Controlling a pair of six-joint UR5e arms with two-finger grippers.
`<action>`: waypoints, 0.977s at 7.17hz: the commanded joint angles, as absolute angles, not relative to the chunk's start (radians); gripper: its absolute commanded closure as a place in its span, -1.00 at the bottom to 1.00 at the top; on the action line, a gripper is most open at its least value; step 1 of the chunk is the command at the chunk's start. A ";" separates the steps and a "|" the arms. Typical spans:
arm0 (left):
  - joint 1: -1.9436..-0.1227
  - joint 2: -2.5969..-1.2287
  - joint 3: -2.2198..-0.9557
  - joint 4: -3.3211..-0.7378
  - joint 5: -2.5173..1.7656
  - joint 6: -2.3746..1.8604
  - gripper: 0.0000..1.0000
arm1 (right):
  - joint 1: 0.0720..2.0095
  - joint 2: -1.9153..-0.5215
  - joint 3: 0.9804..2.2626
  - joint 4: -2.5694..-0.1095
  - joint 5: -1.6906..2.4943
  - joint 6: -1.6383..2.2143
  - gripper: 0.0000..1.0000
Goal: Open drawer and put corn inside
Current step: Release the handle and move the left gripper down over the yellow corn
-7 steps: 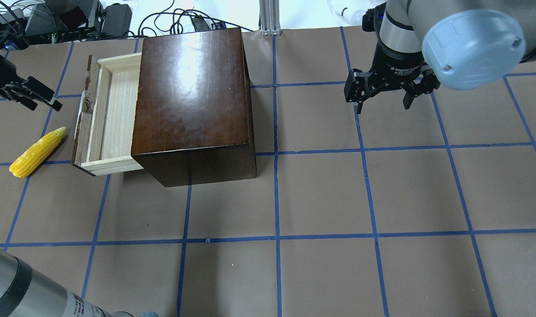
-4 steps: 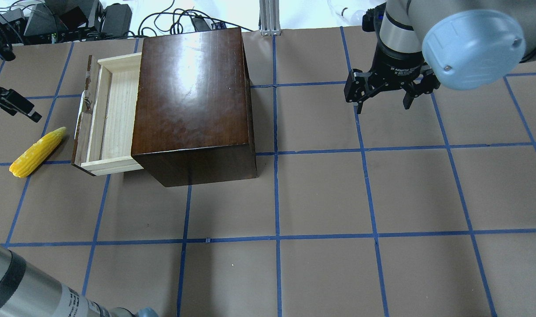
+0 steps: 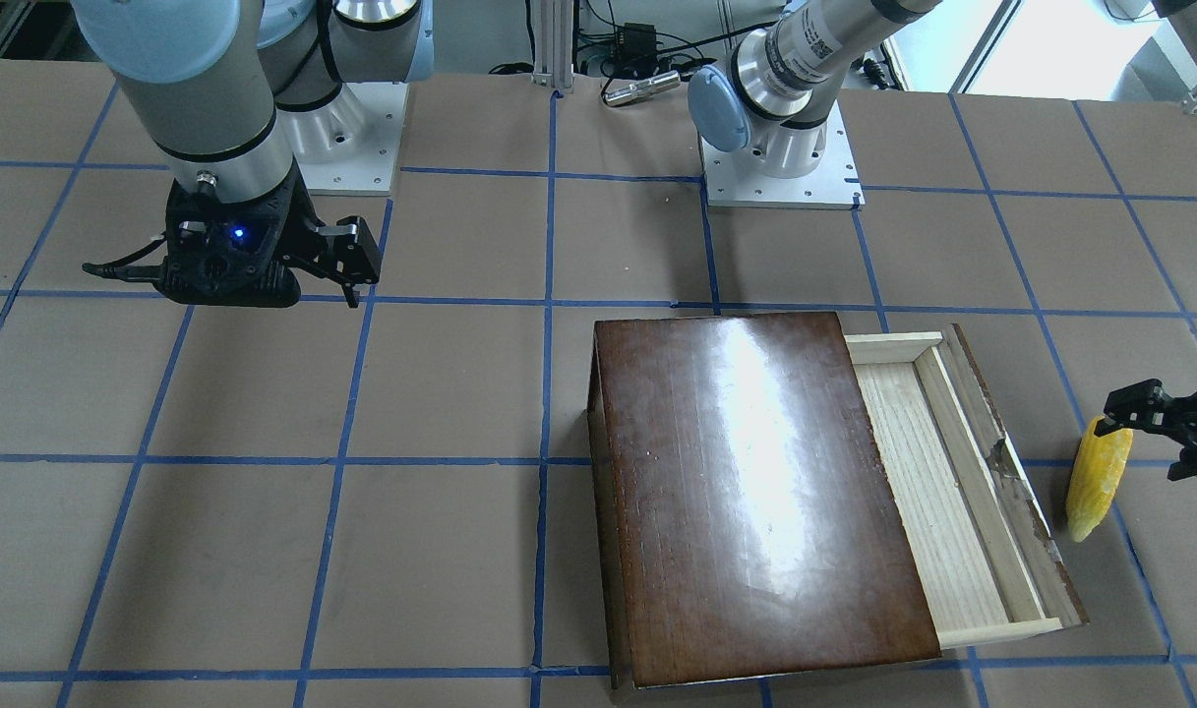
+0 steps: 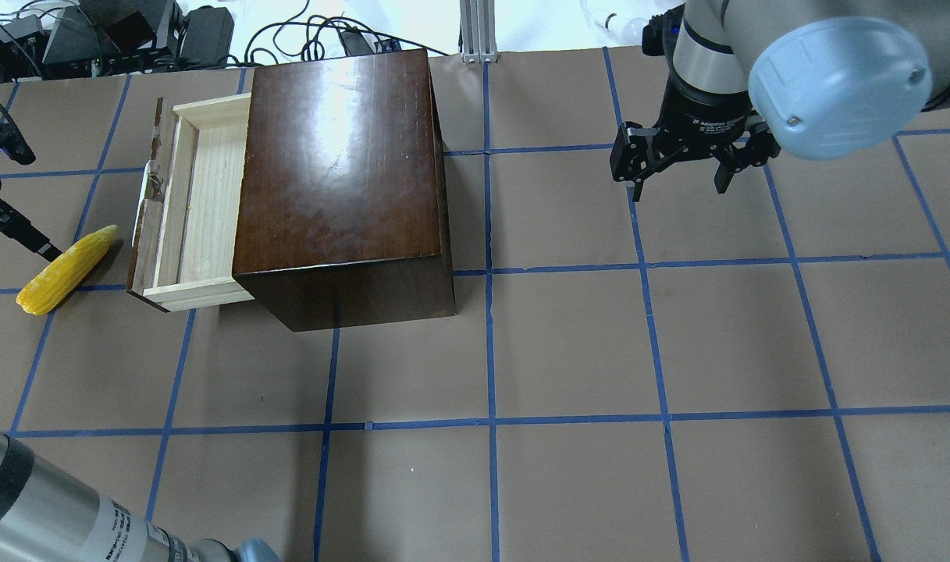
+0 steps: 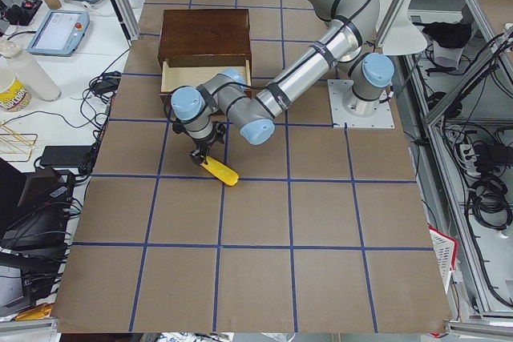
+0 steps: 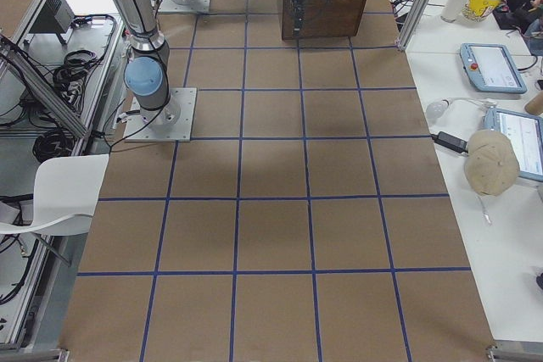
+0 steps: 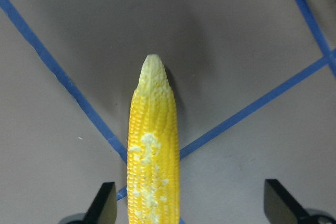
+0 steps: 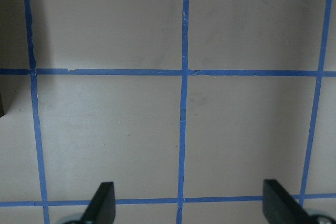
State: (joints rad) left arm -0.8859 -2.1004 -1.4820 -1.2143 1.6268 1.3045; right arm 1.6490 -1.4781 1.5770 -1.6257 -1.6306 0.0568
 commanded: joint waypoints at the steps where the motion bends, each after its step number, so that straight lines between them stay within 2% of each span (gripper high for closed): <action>1: -0.844 -2.112 -1.560 -1.094 1.637 1.438 -1.00 | 1.649 -1.477 1.577 -1.624 -1.631 0.057 -1.00; 6: -0.844 -2.183 -1.560 -1.077 1.635 1.476 -1.00 | 1.649 -1.477 1.577 -1.626 -1.631 0.057 -1.00; 7: -0.844 -2.192 -1.556 -1.077 1.638 1.476 -0.90 | 1.649 -1.477 1.577 -1.625 -1.631 0.057 -1.00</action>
State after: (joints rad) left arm -0.8437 -2.1751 -1.5628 -1.0784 1.6360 1.4778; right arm 1.6490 -1.4774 1.5769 -1.6255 -1.6306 0.0567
